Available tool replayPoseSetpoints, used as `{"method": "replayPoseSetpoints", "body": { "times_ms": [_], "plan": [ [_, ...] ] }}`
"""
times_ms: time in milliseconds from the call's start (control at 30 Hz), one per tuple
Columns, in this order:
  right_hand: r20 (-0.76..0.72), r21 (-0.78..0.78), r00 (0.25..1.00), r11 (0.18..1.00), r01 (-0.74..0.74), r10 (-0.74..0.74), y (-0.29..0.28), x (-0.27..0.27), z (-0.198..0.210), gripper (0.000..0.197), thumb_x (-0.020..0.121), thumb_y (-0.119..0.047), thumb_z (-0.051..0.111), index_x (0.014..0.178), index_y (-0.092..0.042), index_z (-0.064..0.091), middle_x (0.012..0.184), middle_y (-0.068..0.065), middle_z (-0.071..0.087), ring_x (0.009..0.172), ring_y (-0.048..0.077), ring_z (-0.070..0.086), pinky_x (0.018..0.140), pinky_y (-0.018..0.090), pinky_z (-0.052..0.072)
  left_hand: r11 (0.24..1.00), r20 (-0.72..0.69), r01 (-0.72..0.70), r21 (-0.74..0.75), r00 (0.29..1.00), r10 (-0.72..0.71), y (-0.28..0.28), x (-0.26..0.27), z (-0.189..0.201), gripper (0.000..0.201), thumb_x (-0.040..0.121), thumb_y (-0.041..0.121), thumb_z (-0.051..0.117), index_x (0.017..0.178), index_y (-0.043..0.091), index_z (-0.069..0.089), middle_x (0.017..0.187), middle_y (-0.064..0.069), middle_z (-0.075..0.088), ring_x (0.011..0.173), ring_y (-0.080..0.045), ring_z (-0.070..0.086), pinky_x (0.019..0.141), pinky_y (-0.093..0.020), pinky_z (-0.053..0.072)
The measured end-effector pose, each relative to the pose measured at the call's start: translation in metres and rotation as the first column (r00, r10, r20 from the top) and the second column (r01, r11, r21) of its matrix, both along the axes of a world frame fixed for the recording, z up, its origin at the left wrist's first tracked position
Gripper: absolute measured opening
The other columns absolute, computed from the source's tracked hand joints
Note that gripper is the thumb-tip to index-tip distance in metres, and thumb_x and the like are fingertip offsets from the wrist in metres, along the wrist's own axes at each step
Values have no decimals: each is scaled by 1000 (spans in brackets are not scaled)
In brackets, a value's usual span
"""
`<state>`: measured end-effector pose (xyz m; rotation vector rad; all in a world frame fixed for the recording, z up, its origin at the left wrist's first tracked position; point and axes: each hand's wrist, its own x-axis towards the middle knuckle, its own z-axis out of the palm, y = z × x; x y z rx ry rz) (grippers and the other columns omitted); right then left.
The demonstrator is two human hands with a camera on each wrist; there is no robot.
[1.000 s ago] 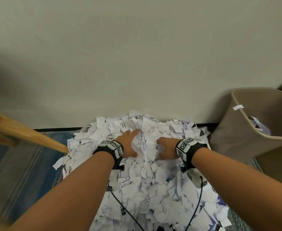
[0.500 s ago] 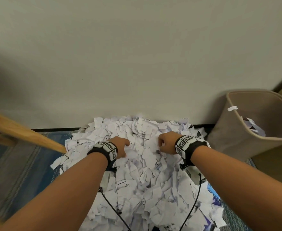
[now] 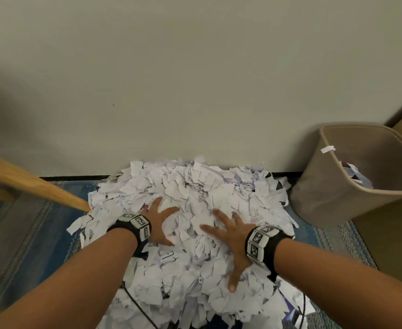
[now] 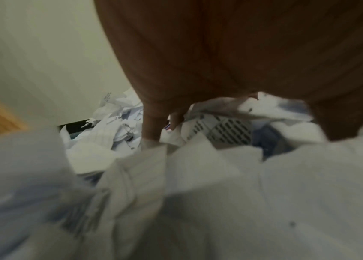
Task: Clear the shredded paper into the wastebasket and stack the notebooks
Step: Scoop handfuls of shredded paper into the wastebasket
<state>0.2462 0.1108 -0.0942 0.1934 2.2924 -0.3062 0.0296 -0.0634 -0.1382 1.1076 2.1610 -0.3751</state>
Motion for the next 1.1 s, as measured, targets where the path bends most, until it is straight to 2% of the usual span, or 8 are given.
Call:
{"method": "replayPoseSetpoints", "body": {
  "times_ms": [100,233,433,567,800,900,1033,1100],
  "plan": [
    [-7,104,996,990,-91,92,-6,-1,-12,150,43,-57,91,133,-62,-29,149,-9,-43,143,48,-11,97,78,28,998,-86,42,44,996,-38,-3,6,-6,109,63,71,69,146,50,0,156,-11,-11,139,-45,18,113,-54,25],
    [-144,220,975,966,-132,166,-9,-9,-15,126,56,-30,91,143,-45,2,156,9,-6,131,43,30,81,55,53,993,-112,34,111,993,-21,0,10,-1,91,68,61,72,141,43,21,146,-9,15,125,-40,37,102,-49,39],
    [-103,131,992,989,-65,79,-2,-26,2,77,72,-16,82,133,-19,36,127,14,43,111,37,54,74,41,48,987,-50,-31,156,998,40,11,-1,12,65,86,26,64,143,25,31,129,-10,39,112,-31,53,92,-37,46],
    [-220,85,975,995,44,-25,7,-35,11,41,85,-10,66,123,-14,51,119,12,52,108,34,57,85,42,52,959,-65,-54,277,995,75,26,-11,27,56,87,21,61,138,22,37,126,-11,46,113,-30,52,91,-36,46],
    [-516,-15,795,932,362,-318,49,-42,29,28,87,-7,51,115,-11,56,114,11,57,105,30,56,84,34,47,869,-62,-111,483,985,160,48,-16,49,53,87,18,61,136,20,41,120,-13,51,111,-31,53,89,-37,45],
    [-542,-80,736,896,436,-407,57,-36,27,36,88,-22,55,123,-16,51,124,10,54,111,30,55,90,37,48,852,-50,-126,509,983,176,52,-13,53,56,84,12,61,136,20,41,121,-12,51,111,-30,51,89,-37,46],
    [-353,18,871,928,371,-341,55,-20,18,97,70,-70,67,148,-38,19,156,4,21,134,35,37,104,51,41,832,-48,-113,544,985,165,58,-9,59,49,81,4,56,126,18,46,112,-11,52,104,-30,53,85,-40,48],
    [-257,61,925,950,306,-281,50,-14,13,124,52,-73,77,146,-49,0,161,0,3,139,40,27,105,57,39,829,-47,-108,549,986,159,60,-5,60,51,81,4,56,129,19,45,114,-10,51,105,-30,53,85,-38,47]
  ]
}}
